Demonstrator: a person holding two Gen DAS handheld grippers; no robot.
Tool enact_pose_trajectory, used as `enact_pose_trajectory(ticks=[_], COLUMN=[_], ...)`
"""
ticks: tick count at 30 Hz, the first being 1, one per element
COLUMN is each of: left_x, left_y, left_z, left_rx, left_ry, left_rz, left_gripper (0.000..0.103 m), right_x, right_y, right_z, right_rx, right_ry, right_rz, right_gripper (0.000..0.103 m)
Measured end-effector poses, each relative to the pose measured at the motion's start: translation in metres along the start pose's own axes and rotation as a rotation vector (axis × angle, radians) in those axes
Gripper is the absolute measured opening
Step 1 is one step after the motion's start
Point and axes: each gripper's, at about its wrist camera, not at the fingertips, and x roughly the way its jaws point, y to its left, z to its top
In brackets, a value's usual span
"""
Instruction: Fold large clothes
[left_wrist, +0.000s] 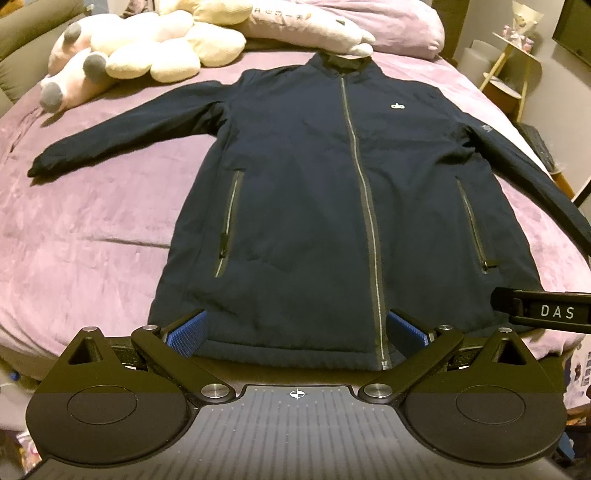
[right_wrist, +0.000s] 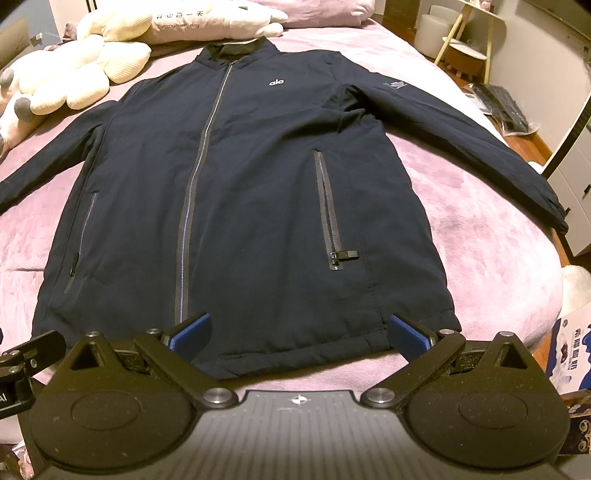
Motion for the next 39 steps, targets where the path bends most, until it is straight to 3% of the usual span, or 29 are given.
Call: enact_pose_trajectory(ticks=[39], left_x=[-0.0019], left_y=[-0.0008], left_z=[-0.0014], left_rx=[0.004], left_ry=[-0.006], left_rz=[-0.016], left_gripper=[0.103], right_x=[0.0], right_y=[-0.0039], right_z=[-0.0002], right_rx=[0.017], right_ry=[0.001], right_rz=[0.008], right_gripper=[0.101])
